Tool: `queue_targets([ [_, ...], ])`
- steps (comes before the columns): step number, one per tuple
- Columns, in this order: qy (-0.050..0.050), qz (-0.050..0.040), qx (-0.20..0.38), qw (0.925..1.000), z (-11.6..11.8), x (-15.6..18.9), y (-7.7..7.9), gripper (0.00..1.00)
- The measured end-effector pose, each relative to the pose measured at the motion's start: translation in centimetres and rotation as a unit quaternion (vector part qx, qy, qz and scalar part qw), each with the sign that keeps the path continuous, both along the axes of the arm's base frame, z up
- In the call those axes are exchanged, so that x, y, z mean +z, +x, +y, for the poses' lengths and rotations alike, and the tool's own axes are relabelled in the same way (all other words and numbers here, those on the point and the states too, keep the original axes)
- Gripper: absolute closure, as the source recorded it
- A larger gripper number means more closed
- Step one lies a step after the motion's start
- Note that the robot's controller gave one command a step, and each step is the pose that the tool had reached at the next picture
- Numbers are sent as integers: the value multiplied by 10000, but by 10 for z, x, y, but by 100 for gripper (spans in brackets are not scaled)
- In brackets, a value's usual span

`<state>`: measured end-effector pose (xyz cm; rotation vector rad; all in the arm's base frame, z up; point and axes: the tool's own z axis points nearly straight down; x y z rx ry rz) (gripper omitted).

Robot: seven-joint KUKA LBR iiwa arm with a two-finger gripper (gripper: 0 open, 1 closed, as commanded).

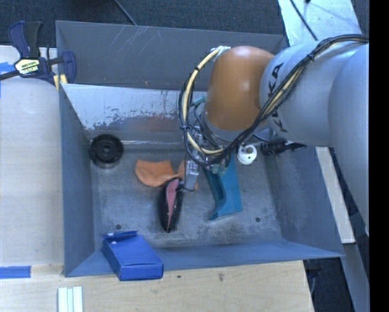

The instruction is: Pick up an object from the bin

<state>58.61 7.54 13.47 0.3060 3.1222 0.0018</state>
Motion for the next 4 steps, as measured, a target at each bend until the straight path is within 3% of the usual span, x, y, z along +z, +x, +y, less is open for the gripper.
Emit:
queue_targets([
  [1,0,4,-551,9985,6,-64,-3,100],
  [2,1,4,-552,9985,6,-64,-3,100],
  [4,2,9,-502,9987,30,-64,21,100],
])
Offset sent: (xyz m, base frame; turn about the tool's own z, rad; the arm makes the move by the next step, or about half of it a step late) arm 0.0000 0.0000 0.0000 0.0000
